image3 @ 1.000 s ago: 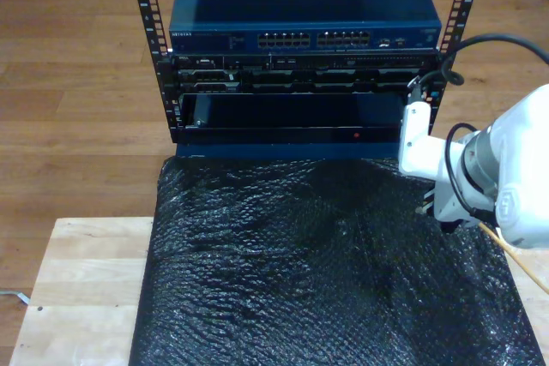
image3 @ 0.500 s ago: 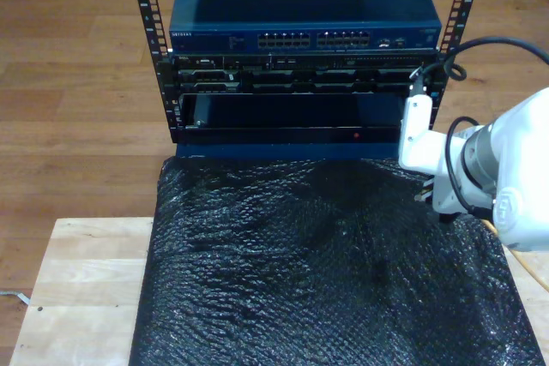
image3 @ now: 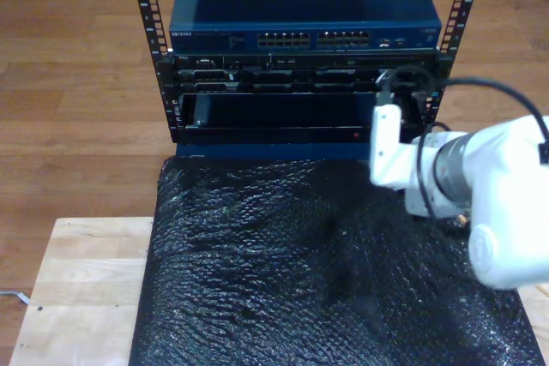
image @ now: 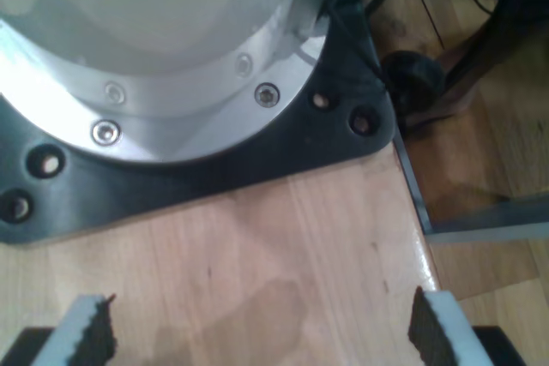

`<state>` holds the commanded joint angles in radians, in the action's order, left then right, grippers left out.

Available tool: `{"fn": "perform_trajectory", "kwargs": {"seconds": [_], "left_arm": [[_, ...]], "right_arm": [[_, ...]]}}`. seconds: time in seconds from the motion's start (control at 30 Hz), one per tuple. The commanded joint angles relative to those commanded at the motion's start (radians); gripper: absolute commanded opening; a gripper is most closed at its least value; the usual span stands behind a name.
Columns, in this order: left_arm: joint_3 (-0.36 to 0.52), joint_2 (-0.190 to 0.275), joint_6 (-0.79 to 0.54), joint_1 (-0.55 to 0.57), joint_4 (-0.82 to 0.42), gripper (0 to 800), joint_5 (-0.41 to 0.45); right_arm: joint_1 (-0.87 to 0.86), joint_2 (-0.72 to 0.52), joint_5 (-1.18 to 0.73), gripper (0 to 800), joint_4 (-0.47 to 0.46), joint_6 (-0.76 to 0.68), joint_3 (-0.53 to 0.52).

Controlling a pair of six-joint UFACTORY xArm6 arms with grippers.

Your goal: Grab the cable and plug it in

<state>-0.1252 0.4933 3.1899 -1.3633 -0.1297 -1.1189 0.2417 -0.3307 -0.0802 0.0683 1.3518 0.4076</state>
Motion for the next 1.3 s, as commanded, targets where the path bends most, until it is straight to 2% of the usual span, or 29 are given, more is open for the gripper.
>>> {"fn": "perform_trajectory", "kwargs": {"seconds": [0.17,0.33,0.63,0.8,1.0,1.13,1.3], "left_arm": [[0.000,0.000,0.000,0.000,0.000,800,0.000],[0.000,0.000,0.000,0.000,0.000,800,0.000],[0.000,0.000,0.000,0.000,0.000,800,0.000],[0.000,0.000,0.000,0.000,0.000,800,0.000],[0.000,0.000,0.000,0.000,0.000,800,0.000],[0.000,0.000,0.000,0.000,0.000,800,0.000],[0.000,0.000,0.000,0.000,0.000,800,0.000]], "right_arm": [[0.000,-0.006,0.166,0,-0.074,0.002,-0.078],[0.000,-0.009,0.261,0,-0.074,0.003,-0.097],[0.005,0.003,0.393,1,-0.087,0.008,-0.069],[0.003,0.120,0.473,1,-0.086,0.006,0.003],[0.006,0.149,0.563,2,-0.083,0.005,0.023],[0.017,0.216,0.601,1,-0.084,0.006,0.054],[0.040,0.229,0.651,0,-0.083,0.006,0.038]]}}
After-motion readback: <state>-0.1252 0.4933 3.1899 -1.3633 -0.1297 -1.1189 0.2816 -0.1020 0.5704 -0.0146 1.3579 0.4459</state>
